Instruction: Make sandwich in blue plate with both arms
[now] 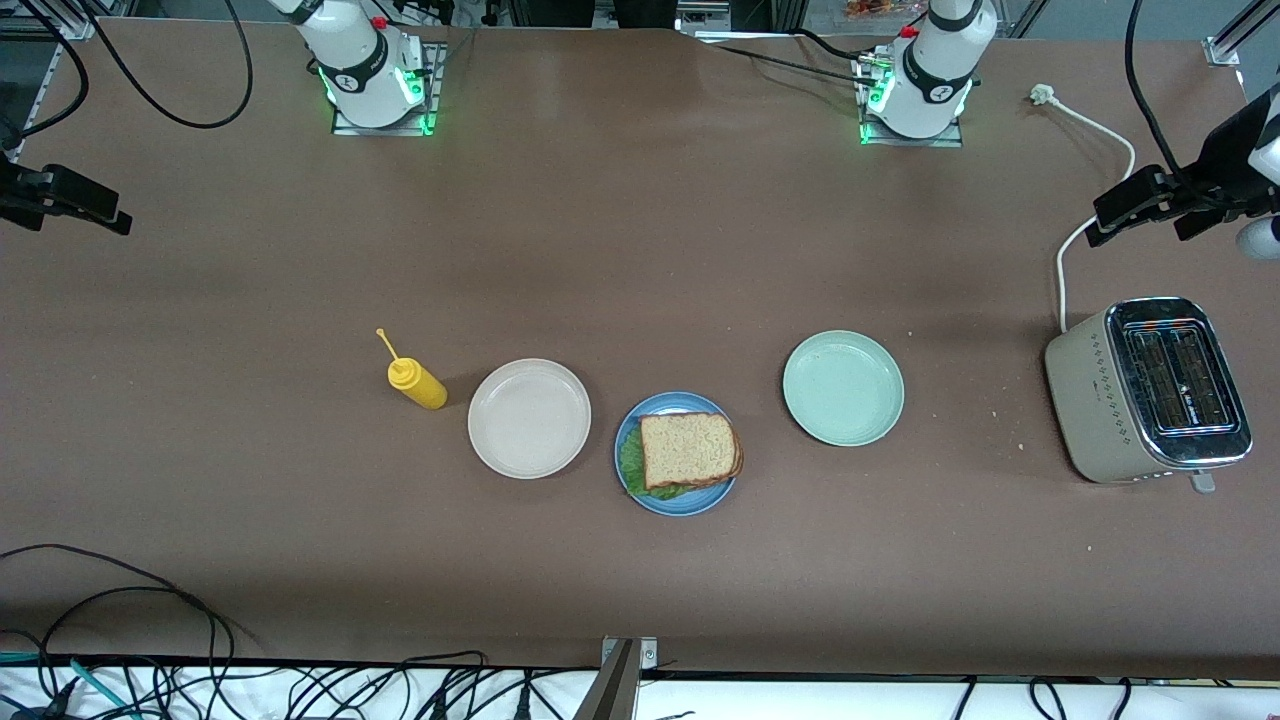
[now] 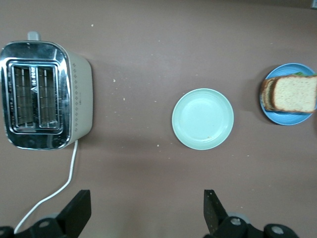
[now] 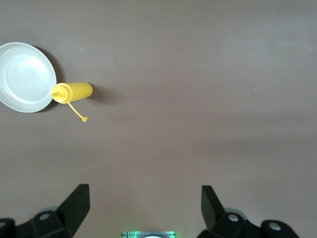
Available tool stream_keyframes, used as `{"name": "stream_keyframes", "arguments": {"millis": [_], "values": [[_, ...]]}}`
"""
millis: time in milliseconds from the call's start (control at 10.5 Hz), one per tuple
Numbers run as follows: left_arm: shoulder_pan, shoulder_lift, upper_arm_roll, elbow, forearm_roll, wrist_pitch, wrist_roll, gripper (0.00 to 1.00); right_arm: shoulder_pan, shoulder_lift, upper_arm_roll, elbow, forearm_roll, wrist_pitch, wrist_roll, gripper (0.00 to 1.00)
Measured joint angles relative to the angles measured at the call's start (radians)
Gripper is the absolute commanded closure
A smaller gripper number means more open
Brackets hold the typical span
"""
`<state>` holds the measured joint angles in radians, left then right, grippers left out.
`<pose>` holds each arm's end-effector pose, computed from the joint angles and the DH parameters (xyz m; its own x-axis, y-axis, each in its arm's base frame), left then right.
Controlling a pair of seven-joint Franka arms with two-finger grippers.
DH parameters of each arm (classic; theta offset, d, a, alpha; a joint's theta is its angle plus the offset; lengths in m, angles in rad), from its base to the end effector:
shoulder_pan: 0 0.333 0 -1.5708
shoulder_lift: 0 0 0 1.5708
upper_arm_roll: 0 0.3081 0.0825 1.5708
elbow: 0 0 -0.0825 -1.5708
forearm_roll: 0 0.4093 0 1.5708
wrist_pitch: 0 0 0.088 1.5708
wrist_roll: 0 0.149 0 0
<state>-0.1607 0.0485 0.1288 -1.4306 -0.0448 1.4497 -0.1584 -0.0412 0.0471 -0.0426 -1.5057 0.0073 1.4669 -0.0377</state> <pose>0.5802 -0.0274 0.6052 0.9921 0.1207 -0.0346 0.1219 -0.9920 0.0333 0.5777 -0.0469 0.5708 0.9953 -0.0451 -0.0855 -0.0460 -0.9989 -0.0085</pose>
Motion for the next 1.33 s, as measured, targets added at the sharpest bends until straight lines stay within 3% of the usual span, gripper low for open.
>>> {"name": "stream_keyframes", "arguments": {"millis": [285, 1330], "values": [[0.010, -0.001, -0.002, -0.008, 0.014, 0.000, 0.000, 0.00, -0.002, 0.002, -0.034, 0.000, 0.004, 0.016, 0.001, 0.00], [0.010, 0.000, -0.011, -0.008, 0.014, 0.000, -0.001, 0.00, 0.001, 0.002, -0.030, 0.000, 0.011, 0.019, 0.001, 0.00]]}}
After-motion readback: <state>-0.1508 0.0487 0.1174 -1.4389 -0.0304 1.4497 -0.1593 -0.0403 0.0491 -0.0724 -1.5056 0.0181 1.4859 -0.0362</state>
